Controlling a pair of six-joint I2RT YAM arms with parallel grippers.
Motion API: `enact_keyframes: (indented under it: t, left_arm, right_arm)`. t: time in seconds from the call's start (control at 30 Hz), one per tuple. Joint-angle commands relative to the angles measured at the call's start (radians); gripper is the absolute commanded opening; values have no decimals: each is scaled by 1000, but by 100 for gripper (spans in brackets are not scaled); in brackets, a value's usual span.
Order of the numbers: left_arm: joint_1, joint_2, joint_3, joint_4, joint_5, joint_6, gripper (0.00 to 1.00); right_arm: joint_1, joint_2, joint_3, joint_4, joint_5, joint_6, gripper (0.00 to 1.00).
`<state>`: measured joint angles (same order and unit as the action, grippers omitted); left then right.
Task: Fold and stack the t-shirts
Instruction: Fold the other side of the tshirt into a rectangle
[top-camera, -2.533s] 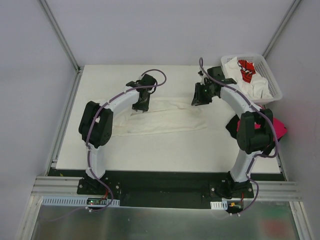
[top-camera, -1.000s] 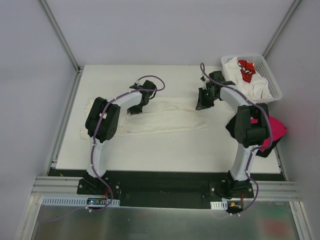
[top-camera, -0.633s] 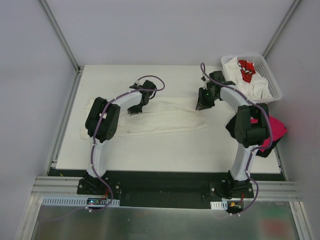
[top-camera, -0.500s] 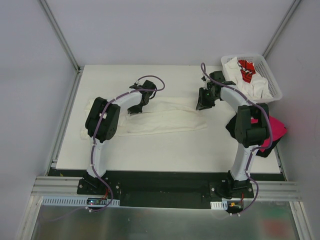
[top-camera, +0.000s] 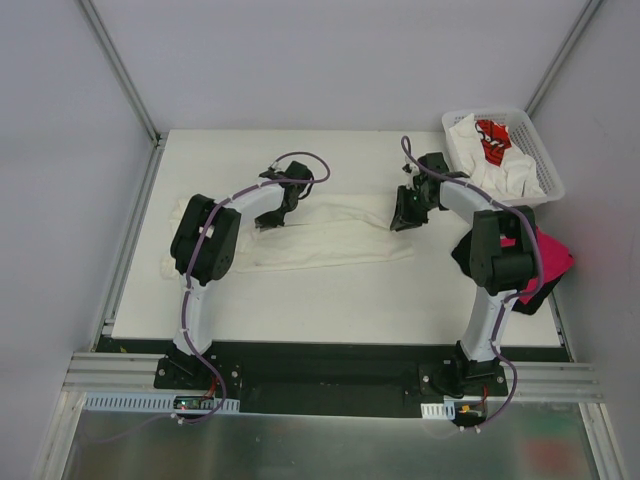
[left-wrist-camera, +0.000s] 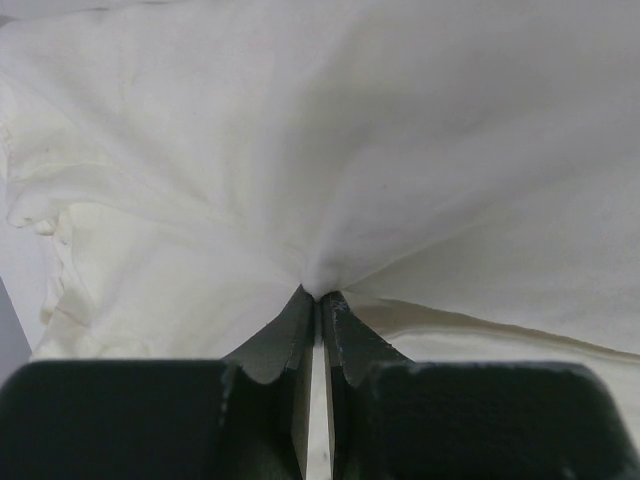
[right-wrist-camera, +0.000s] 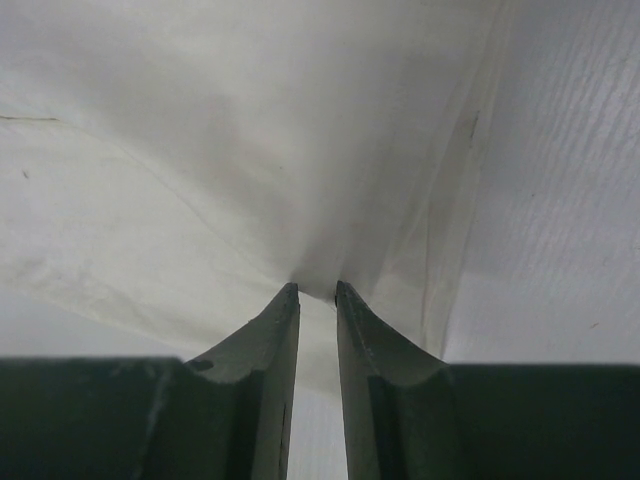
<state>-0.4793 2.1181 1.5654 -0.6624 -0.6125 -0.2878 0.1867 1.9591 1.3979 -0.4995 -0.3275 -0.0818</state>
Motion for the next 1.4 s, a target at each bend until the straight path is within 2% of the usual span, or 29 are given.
enact_keyframes:
  t: [0.0,0.37,0.57,0.9,1.37]
  left_arm:
    - [-16,-61,-11,-22,-35,-1,5]
    - [-16,-70,-10,-22,-29,-5,5]
    - [-16,-72,-7,-20,-29,-10,5]
    - [-18,-93,-30,-23,-49,-11,5]
    - [-18,-129,-28,-19,-66,-14,4]
  right_arm:
    - [2,-46,-13,27,-22,22,24]
    - [20,-68,58,-59,18,36,28]
    - [77,-115,93,-77,18,42,30]
    - [122,-75,99,-63,-4,56,30]
    - [100,43,168,-34,5,13,31]
